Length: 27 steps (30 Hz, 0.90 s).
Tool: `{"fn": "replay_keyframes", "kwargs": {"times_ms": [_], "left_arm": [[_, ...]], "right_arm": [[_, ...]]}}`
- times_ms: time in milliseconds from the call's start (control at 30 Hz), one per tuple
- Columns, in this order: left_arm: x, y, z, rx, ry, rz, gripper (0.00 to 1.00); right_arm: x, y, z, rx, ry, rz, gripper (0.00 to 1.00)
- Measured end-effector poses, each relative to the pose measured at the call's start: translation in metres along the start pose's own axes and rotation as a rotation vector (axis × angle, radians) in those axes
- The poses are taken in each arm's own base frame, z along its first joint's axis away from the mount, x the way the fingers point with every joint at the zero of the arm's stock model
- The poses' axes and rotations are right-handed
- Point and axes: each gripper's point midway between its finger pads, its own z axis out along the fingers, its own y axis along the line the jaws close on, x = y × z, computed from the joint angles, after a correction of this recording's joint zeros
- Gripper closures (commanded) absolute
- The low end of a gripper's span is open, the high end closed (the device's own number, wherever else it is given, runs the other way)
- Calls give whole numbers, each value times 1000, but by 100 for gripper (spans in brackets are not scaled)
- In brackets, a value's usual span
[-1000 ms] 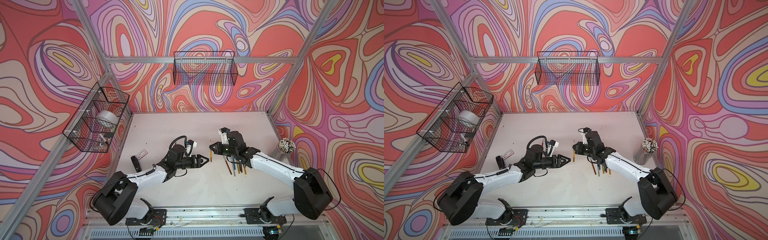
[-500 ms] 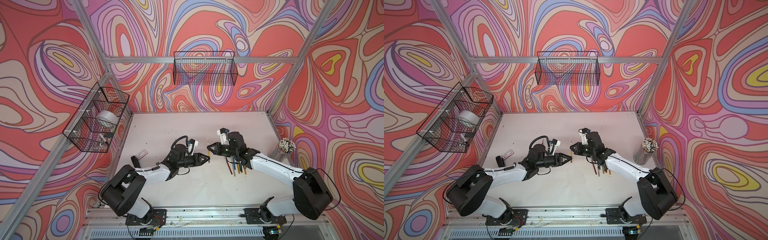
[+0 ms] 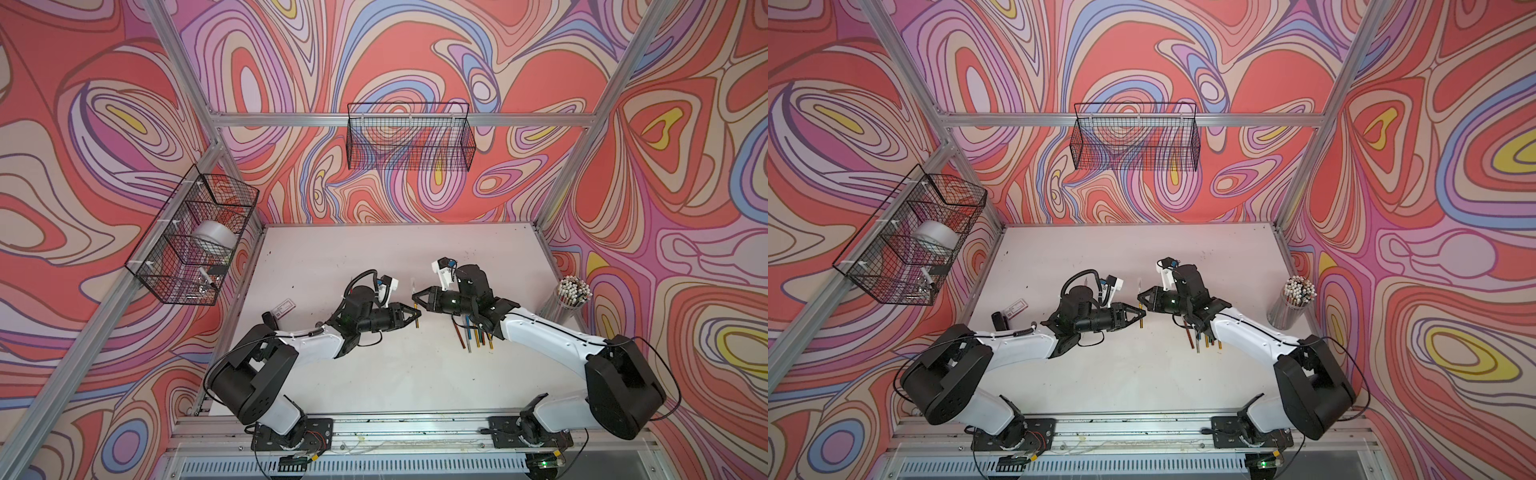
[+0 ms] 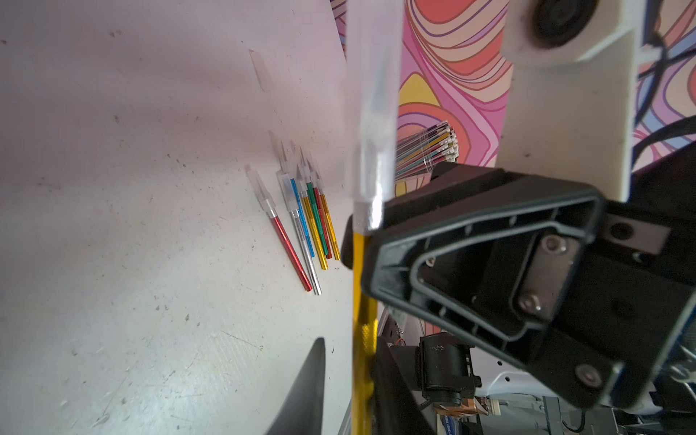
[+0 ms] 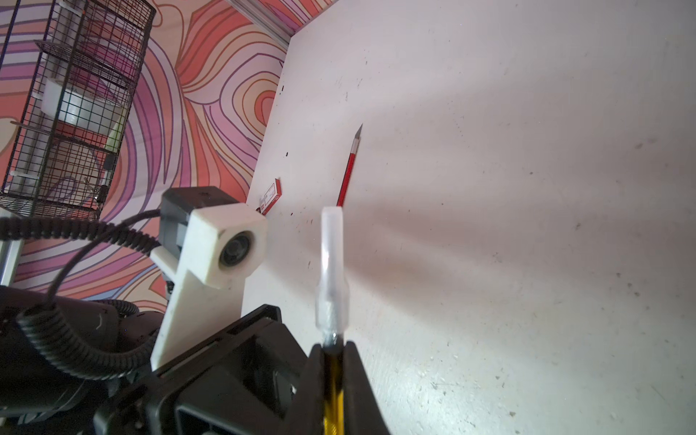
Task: Remove protective caps from carving knives
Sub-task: Pick up the carving knife from the center of the board.
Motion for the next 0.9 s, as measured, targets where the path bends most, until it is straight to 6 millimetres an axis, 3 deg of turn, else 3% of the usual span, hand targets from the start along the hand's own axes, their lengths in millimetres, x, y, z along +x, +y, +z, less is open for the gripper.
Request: {"fn": "replay_keyframes", "kwargs": {"times_ms": [133,233,333,467,633,900], "left_arm": [[-1,-3,0,10,2,2,95],[-1,-3,1,10,2,1,99],[-1,-3,1,8,3,2,100],[0,0,1,-9,13,10,100],[6,9,1,-47,36,24,100],[14,15,-3,-81,69,70,100]], "right_arm": [[0,0,0,0,1,0,89],[0,0,0,0,-1,-1,86],[0,0,0,0,1,-6,66],[1,-3,-1,19,0,0,53],[-4,-7,-4,68,-3,3,52],[-38,19,-9,65,-50,-19,58]]}}
